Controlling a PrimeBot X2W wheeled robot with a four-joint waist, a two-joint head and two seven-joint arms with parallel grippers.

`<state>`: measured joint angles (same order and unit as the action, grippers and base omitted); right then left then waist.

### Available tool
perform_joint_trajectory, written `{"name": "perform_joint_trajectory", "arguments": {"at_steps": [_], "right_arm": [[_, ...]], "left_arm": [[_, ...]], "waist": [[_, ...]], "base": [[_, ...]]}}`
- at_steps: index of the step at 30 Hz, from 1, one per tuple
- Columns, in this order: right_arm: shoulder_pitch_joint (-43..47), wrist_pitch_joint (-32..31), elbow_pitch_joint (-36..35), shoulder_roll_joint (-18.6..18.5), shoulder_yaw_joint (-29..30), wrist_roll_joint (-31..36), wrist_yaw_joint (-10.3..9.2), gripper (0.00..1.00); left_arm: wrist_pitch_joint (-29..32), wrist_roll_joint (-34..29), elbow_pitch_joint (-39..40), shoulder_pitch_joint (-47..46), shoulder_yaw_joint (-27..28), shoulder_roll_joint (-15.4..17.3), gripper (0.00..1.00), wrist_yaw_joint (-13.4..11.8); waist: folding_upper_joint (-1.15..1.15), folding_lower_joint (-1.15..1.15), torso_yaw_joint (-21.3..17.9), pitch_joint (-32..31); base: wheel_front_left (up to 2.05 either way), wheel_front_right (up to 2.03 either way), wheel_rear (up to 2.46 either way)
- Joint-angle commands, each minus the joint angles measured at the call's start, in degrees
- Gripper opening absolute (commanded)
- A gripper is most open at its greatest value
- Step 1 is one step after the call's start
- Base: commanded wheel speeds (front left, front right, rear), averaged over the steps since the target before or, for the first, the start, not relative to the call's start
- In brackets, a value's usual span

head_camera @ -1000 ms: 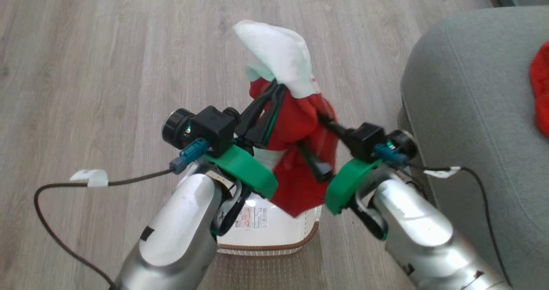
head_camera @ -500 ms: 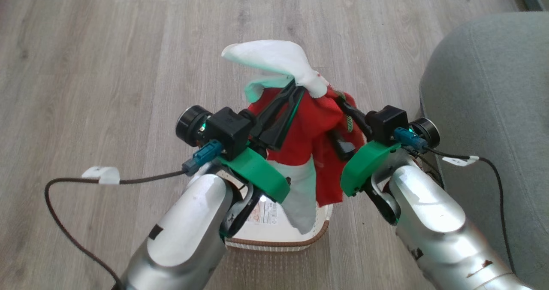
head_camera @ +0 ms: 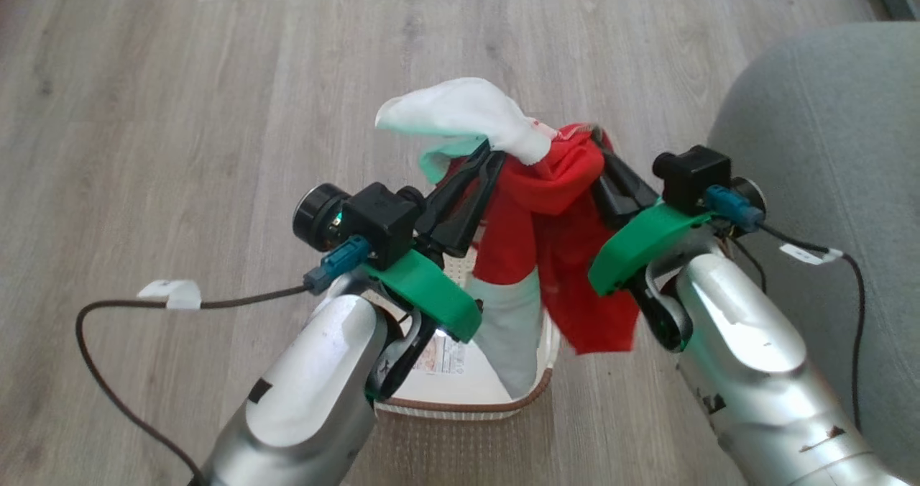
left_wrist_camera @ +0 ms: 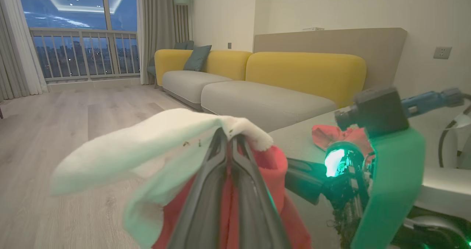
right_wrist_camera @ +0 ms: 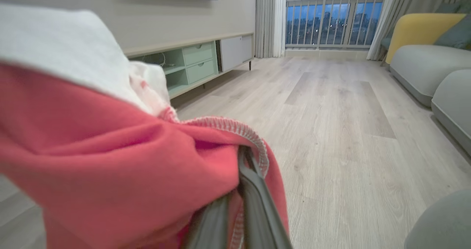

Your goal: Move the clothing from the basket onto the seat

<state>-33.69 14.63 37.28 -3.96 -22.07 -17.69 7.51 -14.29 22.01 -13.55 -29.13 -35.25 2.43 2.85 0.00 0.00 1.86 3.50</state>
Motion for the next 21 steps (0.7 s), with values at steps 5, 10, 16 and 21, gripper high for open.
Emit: {"name": "perform_joint_trajectory", "arguments": {"at_steps": [5,10,16,21], "right_arm": [[-0.3,0.4,-7.0,1.1,3.8,1.6,-0.02,0.0],[-0.1,0.4,-10.0,1.1,6.3,2.9,-0.02,0.0],[-0.3,0.4,-12.8,1.1,8.4,3.8,-0.02,0.0],[-0.8,0.4,-14.7,1.1,9.6,4.4,-0.02,0.0]], "left_arm": [[-0.7,-0.6,0.2,-0.9,3.7,0.4,1.0,0.7],[-0.7,-1.0,-1.9,-0.2,5.2,0.6,1.0,2.0],[-0.7,-2.1,-3.8,0.9,6.9,0.7,1.0,3.2],[-0.7,-2.6,-4.9,1.5,7.8,0.7,1.0,4.0]], "waist": [[0.0,0.0,-3.2,1.2],[0.0,0.0,-6.8,2.2],[0.0,0.0,-11.9,2.9],[0.0,0.0,-16.7,3.5]], "base": [[0.0,0.0,0.0],[0.0,0.0,0.0],[0.0,0.0,0.0],[0.0,0.0,0.0]]}}
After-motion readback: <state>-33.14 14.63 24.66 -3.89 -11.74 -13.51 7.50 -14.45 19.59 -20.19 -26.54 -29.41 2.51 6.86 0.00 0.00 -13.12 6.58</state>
